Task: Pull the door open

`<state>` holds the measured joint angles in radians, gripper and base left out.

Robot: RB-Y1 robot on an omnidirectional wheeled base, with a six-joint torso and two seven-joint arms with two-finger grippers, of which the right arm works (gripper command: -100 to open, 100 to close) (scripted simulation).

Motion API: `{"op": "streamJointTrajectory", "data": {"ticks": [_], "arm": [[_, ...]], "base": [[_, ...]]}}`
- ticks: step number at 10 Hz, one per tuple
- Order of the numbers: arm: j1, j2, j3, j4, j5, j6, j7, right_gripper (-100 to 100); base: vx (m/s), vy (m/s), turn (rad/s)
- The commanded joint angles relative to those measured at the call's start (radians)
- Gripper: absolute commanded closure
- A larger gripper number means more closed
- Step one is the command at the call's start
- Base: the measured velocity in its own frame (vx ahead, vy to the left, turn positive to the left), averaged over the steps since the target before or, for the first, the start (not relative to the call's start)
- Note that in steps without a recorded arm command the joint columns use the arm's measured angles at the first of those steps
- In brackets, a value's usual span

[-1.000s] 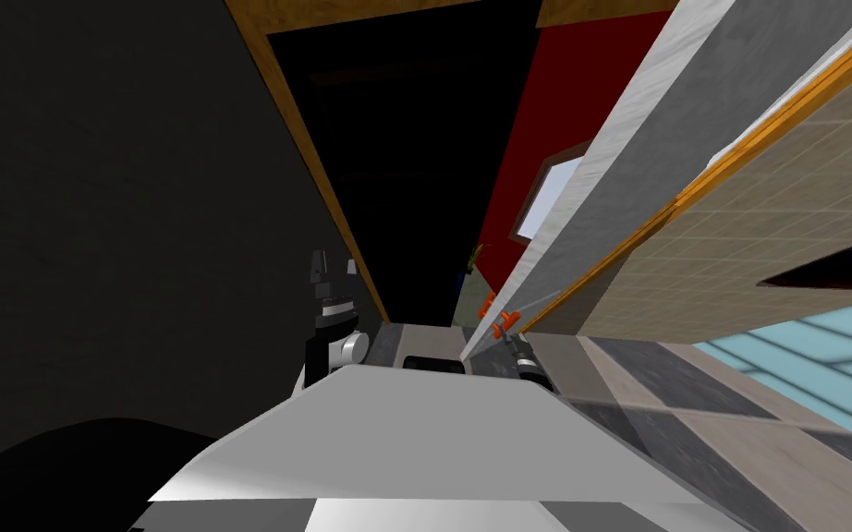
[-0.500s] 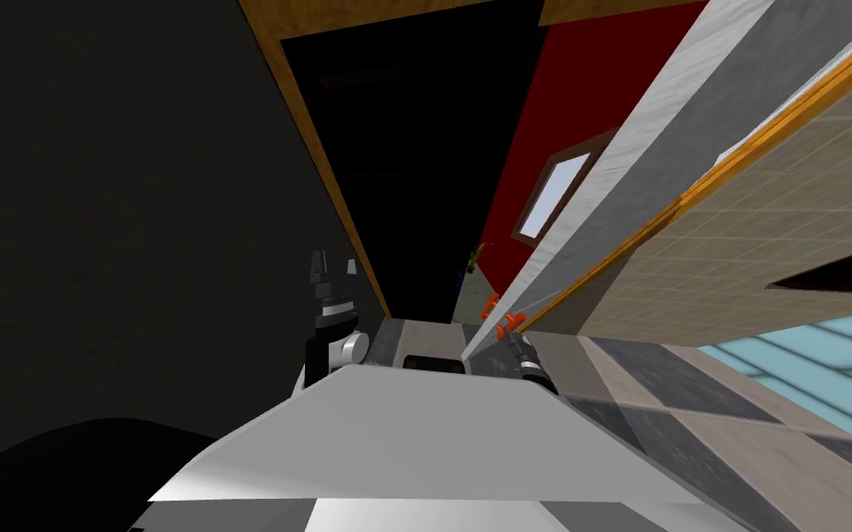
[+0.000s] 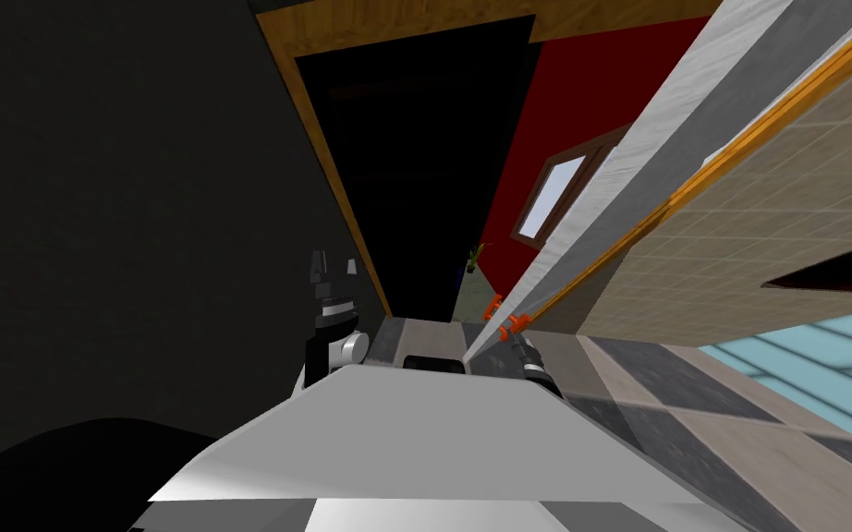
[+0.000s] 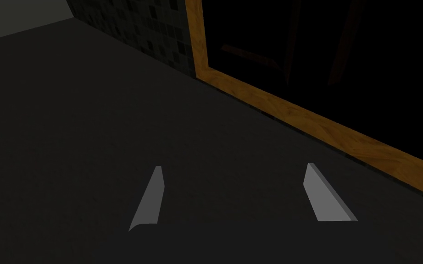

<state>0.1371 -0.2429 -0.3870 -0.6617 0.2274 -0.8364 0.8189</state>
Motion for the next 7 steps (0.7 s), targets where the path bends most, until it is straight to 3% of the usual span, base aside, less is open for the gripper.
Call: {"op": "streamJointTrajectory", "data": {"ticks": [1, 4, 7], "arm": [[0.013, -0.022, -0.022, -0.02, -0.024, 0.019, -0.038, 100], [0.013, -0.022, -0.022, -0.02, -0.024, 0.019, -0.038, 100], [0.021, -0.03, -0.022, -0.016, -0.051, 0.02, -0.104, 100]], "base": [[-0.079, -0.041, 0.054], [-0.026, -0.002, -0.012], [-0.043, -0.022, 0.043]]}}
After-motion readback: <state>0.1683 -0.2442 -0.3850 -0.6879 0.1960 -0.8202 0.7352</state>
